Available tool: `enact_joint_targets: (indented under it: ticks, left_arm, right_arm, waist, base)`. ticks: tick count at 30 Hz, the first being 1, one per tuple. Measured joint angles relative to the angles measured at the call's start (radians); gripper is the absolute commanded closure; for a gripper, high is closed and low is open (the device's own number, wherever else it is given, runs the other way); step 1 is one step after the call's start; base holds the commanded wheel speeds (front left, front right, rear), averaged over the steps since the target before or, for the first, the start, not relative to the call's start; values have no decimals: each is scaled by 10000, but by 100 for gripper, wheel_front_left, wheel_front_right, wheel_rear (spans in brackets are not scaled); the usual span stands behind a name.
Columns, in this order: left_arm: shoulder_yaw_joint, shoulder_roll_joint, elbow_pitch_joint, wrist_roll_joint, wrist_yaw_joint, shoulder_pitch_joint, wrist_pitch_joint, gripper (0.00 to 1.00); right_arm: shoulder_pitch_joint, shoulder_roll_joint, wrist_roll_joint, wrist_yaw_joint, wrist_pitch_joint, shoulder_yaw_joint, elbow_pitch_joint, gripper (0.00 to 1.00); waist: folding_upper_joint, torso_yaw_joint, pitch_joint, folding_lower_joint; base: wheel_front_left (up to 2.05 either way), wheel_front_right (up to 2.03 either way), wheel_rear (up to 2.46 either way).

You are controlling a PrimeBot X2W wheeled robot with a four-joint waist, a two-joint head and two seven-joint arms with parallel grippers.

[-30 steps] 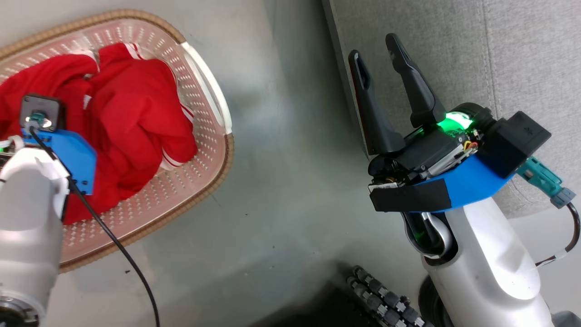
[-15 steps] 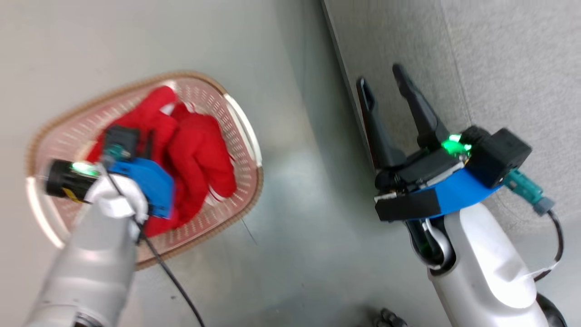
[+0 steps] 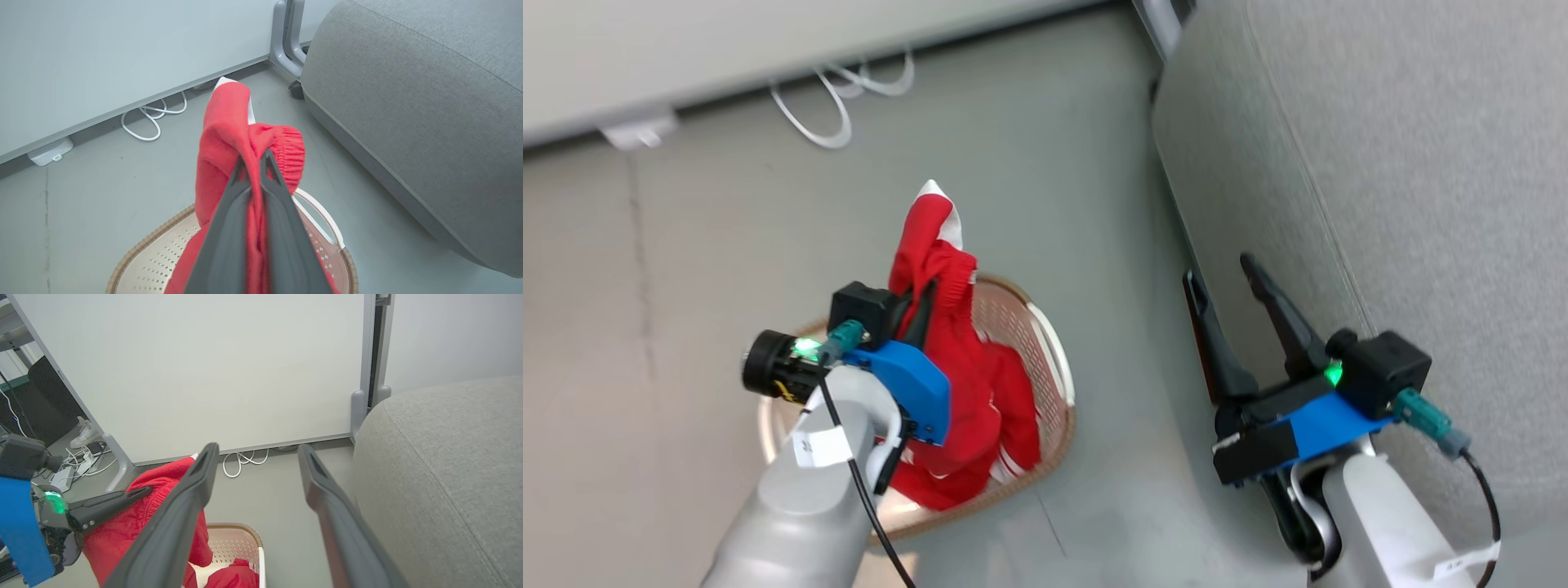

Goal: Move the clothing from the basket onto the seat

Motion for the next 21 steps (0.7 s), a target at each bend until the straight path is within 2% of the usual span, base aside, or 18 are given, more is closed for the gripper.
enact_joint_targets:
  ticks: [11,21]
  left_arm:
    - [-1438,-100,-2021,-1323,-6,433,-2,100]
    - [-2903,-105,-2928,-2545,6,-435,0,100]
  right_arm:
    - [965,0,-82,2,0,59,545,0]
    - [1313,0,-54,2,44,314,731,0]
  waist:
    - [0,925,-2028,-1]
    - [0,1519,-2939,1]
  base:
    - [0,0,0]
    - [0,0,0]
